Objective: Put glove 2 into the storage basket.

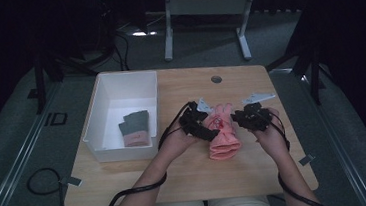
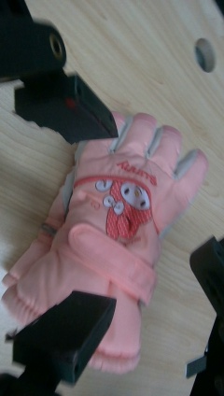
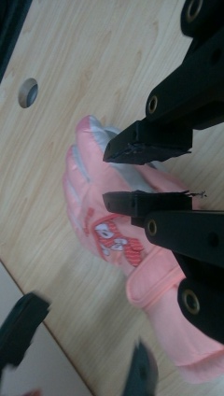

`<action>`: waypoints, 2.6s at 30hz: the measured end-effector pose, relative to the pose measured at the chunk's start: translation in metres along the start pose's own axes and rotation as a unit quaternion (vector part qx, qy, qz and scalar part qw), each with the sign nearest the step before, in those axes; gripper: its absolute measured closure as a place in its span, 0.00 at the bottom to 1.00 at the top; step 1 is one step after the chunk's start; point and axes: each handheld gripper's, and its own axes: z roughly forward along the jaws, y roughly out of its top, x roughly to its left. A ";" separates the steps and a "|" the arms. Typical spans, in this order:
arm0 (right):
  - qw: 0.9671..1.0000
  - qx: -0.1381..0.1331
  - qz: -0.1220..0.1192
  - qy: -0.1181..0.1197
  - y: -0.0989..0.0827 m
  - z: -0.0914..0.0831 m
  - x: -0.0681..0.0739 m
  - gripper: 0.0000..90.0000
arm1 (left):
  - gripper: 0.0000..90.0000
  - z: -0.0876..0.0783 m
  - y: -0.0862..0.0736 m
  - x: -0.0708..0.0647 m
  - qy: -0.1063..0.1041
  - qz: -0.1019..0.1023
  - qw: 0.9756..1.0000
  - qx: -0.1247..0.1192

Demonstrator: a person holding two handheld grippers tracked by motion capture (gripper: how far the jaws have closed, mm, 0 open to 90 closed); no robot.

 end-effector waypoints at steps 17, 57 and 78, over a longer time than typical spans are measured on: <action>1.000 0.013 0.017 0.002 -0.006 0.026 0.005 0.62 | 0.29 0.027 -0.017 0.022 -0.003 -0.128 0.991 0.040; 0.986 0.020 0.122 0.112 0.001 0.018 -0.017 0.75 | 0.89 0.016 0.019 0.034 -0.093 -0.158 0.982 0.055; 0.987 -0.034 0.099 0.121 0.069 -0.014 0.011 0.75 | 0.89 -0.066 0.054 0.055 -0.063 -0.130 0.988 0.049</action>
